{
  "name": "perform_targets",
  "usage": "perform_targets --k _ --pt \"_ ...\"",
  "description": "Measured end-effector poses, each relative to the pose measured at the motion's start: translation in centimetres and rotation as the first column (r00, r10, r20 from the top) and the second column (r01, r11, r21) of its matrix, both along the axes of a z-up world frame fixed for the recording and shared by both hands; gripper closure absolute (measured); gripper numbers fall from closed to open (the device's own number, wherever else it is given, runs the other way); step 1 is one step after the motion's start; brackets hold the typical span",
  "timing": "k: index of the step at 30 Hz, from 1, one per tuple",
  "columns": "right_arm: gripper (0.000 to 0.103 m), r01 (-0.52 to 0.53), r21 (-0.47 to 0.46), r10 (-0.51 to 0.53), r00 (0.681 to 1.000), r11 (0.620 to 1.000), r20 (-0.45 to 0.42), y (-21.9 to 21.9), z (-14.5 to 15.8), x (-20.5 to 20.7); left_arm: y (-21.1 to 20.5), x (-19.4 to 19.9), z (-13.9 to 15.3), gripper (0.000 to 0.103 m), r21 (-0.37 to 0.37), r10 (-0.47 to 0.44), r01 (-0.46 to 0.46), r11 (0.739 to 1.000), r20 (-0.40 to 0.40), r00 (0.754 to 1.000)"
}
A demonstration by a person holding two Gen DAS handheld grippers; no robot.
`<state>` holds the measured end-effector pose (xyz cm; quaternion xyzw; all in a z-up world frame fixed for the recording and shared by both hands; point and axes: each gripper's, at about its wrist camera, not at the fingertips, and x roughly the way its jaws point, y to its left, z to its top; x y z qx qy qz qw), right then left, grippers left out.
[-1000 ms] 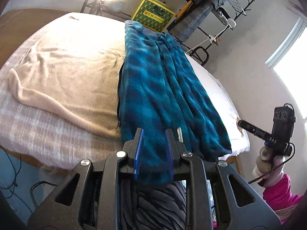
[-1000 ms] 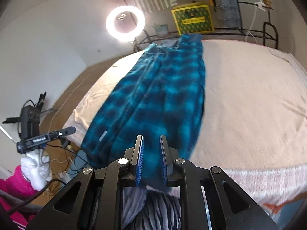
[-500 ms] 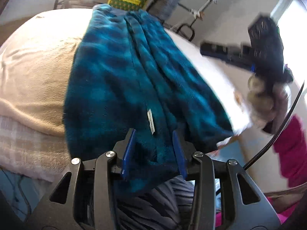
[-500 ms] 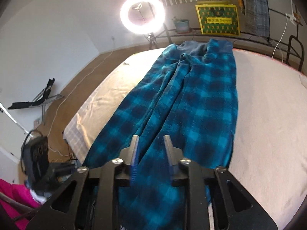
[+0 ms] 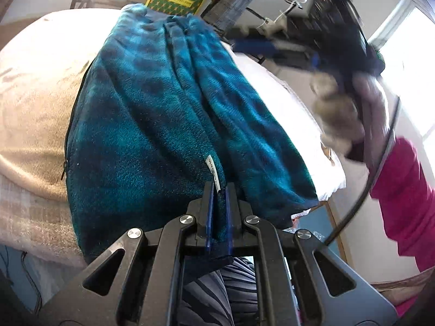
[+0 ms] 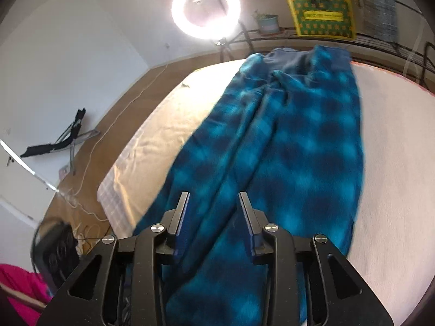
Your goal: Fold large clothes
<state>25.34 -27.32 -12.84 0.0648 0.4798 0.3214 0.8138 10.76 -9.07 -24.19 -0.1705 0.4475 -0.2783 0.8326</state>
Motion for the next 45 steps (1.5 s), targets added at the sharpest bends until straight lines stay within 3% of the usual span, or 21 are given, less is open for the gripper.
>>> perform_targets --k 5,9,12,16,17,18,22,24,27,30,33,37,39,41,45 --pt "0.07 -0.066 -0.062 0.064 0.997 0.996 -0.031 5.0 -1.7 5.6 0.0 -0.3 0.1 0.098 0.018 0.015 -0.015 1.0 0.003 1.0" --pt "0.07 -0.003 -0.253 -0.011 0.998 0.967 -0.054 8.1 -4.5 9.7 -0.3 -0.4 0.0 0.098 0.028 0.018 -0.019 0.999 0.008 1.0" --pt "0.07 0.043 -0.345 -0.063 0.997 0.938 -0.046 8.5 -5.7 11.2 -0.3 -0.6 -0.1 0.098 0.024 0.022 -0.022 0.999 0.003 1.0" --pt "0.073 0.042 -0.318 -0.073 0.994 0.947 -0.085 7.8 -7.2 12.0 -0.5 -0.3 -0.3 0.098 0.017 0.011 -0.011 1.0 -0.003 1.0" --pt "0.094 0.037 -0.309 -0.068 0.994 0.95 -0.091 7.8 -7.4 12.0 -0.6 -0.2 -0.3 0.098 0.012 0.008 -0.007 1.0 -0.008 1.0" --pt "0.099 0.03 -0.294 -0.063 0.993 0.955 -0.103 7.6 -7.5 12.0 -0.7 -0.1 -0.3 0.098 0.005 0.005 -0.005 1.0 -0.012 1.0" --pt "0.1 0.039 -0.293 -0.04 0.999 0.955 0.003 6.4 -4.6 11.6 -1.3 0.4 0.7 0.098 -0.026 -0.01 0.01 1.0 0.008 1.0" --pt "0.1 0.053 -0.263 -0.051 0.999 0.963 0.015 5.3 -3.7 12.0 -2.1 0.7 0.4 0.098 -0.011 -0.03 0.03 0.999 0.018 0.999" --pt "0.1 0.051 -0.31 -0.055 0.998 0.949 -0.006 5.1 -5.7 12.2 -3.4 1.3 -1.3 0.098 0.051 -0.069 0.068 0.996 0.009 0.998" --pt "0.099 0.018 -0.324 -0.025 1.0 0.946 -0.016 6.0 -7.7 11.6 -2.9 1.3 -1.1 0.098 0.029 -0.066 0.066 0.997 0.0 0.998" --pt "0.095 -0.018 -0.294 -0.003 0.997 0.956 -0.072 5.7 -7.1 11.8 -1.5 1.0 0.1 0.097 0.016 -0.069 0.069 0.997 -0.008 0.998" --pt "0.09 -0.151 -0.256 0.133 0.988 0.955 -0.083 4.9 -3.7 11.7 1.2 0.0 2.2 0.095 0.007 -0.071 0.071 0.997 0.021 0.997" --pt "0.073 -0.187 -0.179 0.177 0.982 0.966 -0.071 4.2 -1.8 12.3 2.3 -0.5 3.0 0.095 0.014 -0.065 0.065 0.998 0.043 0.997" --pt "0.058 -0.149 -0.155 0.149 0.989 0.977 -0.008 3.5 -0.5 13.4 3.5 -0.5 3.6 0.095 0.031 -0.052 0.05 0.998 0.061 0.997" --pt "0.056 -0.007 -0.083 0.009 1.0 0.997 0.029 2.6 -0.8 18.0 5.1 0.0 3.6 0.095 0.093 0.022 -0.032 0.995 0.106 0.994"
